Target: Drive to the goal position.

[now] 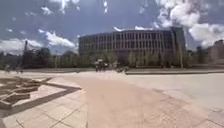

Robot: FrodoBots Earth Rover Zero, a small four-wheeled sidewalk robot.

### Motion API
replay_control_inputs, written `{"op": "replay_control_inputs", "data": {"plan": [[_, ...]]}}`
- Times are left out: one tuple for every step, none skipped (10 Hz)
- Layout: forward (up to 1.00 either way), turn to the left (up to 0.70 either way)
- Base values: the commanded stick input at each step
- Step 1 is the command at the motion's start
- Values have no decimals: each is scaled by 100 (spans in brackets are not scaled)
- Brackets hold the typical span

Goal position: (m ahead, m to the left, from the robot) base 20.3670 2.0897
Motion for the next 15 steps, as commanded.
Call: {"op": "replay_control_inputs", "data": {"plan": [[70,0],[70,0],[70,0],[70,0],[70,0],[70,0],[70,0],[70,0],[70,0],[70,0],[70,0],[70,0],[70,0],[70,0],[70,0]]}}
